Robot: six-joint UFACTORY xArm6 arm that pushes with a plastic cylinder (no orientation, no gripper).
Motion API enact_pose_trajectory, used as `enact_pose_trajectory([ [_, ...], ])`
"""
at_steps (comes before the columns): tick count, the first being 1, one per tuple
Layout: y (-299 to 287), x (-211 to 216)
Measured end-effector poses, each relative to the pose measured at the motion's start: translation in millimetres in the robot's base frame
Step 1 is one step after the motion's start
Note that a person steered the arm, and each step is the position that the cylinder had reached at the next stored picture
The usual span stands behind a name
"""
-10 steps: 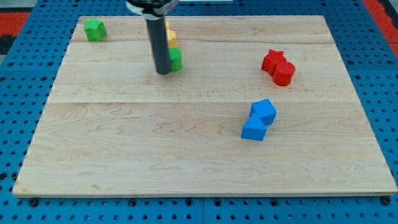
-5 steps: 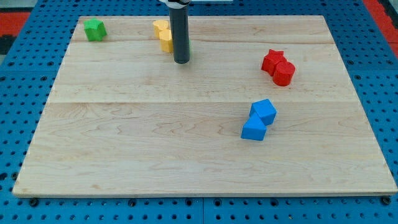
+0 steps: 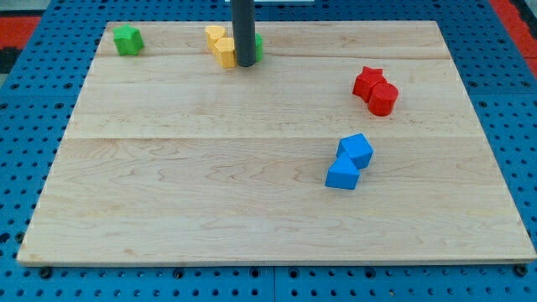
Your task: Move the green circle diagonally top right to the yellow hexagon
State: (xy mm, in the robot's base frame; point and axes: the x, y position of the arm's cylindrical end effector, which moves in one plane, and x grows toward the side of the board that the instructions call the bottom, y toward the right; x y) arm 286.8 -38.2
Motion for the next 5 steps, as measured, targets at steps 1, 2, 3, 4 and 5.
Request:
enact_pose_trajectory([
  [1, 0, -5],
  [2, 0, -11],
  [3, 0, -18],
  [4, 0, -25],
  [5, 0, -27],
])
